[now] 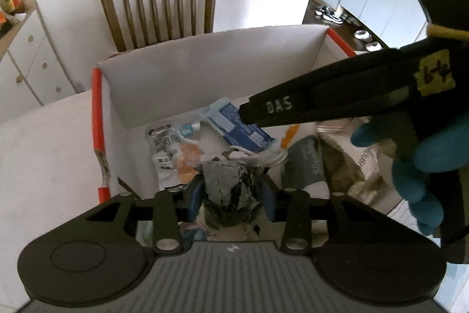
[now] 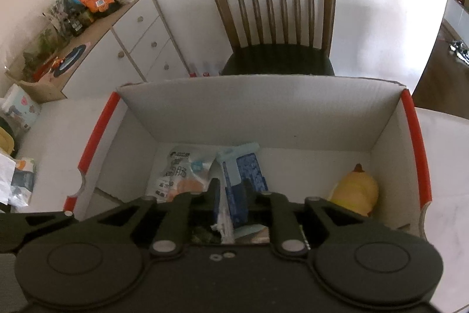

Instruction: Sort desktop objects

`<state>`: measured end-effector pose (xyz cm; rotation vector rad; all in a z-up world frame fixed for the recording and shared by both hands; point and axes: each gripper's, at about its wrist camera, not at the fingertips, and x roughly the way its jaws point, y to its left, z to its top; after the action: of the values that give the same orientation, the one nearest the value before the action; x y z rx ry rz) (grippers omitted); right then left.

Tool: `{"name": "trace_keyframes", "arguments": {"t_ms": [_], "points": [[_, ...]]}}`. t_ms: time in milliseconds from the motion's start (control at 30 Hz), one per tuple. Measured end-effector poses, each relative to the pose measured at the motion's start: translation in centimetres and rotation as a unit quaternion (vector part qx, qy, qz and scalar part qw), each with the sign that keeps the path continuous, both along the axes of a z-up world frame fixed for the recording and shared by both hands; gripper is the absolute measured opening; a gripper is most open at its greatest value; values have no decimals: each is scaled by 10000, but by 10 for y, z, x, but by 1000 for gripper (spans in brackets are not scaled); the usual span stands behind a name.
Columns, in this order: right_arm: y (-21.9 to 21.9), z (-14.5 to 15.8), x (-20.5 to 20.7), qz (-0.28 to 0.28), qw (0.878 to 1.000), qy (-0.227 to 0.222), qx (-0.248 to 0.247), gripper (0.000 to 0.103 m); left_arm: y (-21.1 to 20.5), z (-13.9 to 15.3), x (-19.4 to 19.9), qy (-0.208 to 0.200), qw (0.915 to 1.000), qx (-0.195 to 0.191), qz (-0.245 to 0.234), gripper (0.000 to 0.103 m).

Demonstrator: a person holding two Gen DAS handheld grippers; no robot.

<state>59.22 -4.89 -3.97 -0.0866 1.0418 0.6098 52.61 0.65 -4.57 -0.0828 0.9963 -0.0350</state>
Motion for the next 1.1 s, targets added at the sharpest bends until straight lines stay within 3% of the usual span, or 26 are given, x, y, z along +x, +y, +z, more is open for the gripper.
{"name": "trace_keyframes", "arguments": {"t_ms": [33, 133, 367, 600, 1100], "points": [[-1, 2, 0, -9, 10000, -17, 10, 20, 0, 1, -1, -13, 10000, -29, -2, 56], [-4, 8, -1, 29, 10000, -7, 71, 24, 3, 7, -5, -110, 9997, -188, 52, 68], [-22, 27, -7, -40, 9996, -10, 284, 32, 2, 24, -22, -305, 9991, -230, 157, 71], [-47, 46, -29, 52, 9990, -129, 415, 32, 4, 41, -51, -532, 9966, -389, 504, 75], [-82, 61, -71, 174, 9986, -310, 391, 33, -4, 59, -84, -665, 9954, -340, 604, 75]]}}
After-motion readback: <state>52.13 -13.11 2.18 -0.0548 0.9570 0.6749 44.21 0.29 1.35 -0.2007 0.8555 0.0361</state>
